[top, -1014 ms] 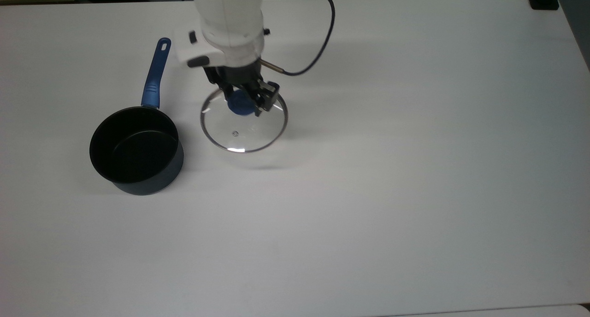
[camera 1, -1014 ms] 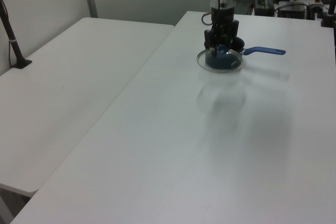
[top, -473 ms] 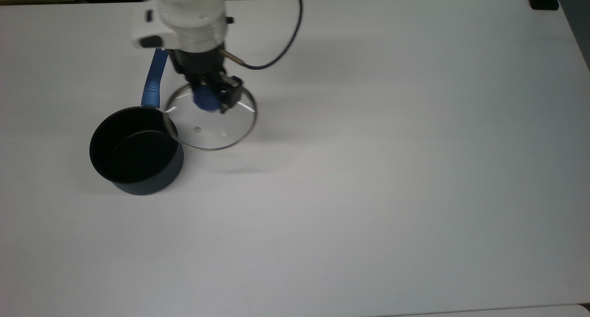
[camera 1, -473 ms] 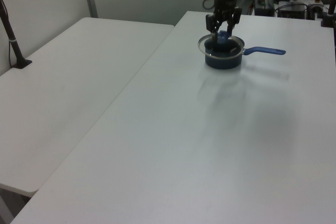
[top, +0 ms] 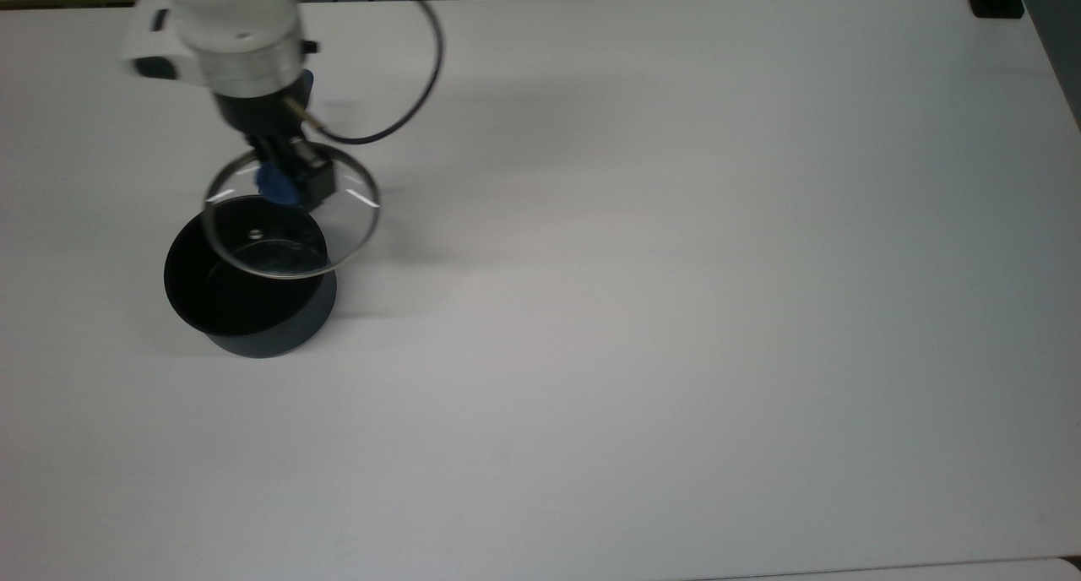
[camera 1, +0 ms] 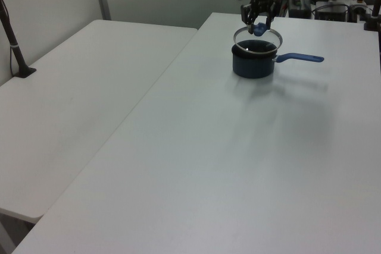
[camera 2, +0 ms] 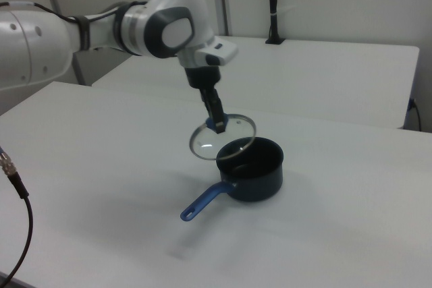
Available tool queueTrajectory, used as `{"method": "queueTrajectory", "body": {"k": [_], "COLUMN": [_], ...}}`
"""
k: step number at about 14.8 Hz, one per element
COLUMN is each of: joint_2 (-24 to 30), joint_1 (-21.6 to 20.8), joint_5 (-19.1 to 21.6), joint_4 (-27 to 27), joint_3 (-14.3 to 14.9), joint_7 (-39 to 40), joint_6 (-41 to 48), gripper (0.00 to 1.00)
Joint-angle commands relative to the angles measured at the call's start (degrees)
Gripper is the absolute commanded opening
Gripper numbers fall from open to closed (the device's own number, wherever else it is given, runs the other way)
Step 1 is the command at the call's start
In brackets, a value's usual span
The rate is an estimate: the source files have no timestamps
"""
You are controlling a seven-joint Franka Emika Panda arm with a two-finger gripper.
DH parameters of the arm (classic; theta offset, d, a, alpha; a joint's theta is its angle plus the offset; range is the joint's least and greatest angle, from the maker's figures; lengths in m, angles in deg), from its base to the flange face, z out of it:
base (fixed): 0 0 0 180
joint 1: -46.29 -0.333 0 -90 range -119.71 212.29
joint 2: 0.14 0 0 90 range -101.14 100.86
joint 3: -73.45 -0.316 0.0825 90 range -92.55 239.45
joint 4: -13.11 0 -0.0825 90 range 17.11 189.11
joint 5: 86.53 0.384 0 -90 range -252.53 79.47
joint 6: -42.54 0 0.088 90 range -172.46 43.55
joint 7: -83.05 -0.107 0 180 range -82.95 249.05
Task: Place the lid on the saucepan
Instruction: 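Carry the held lid over the saucepan opening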
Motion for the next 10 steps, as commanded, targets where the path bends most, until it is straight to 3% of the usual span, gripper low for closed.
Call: {"method": "queueTrajectory", "body": {"k": [1,10], "joint_2": [-2.9,-5.9], "joint_1": [2.1,3.5], "joint_5": [-0.3,-0.3], "joint_4": [-3.0,-4.5], "joint_3": [0.6,1.8], "joint_7": [-1.5,-5.6], "joint_6": [0.5,-1.2], "gripper": [0.10,0.10]}}
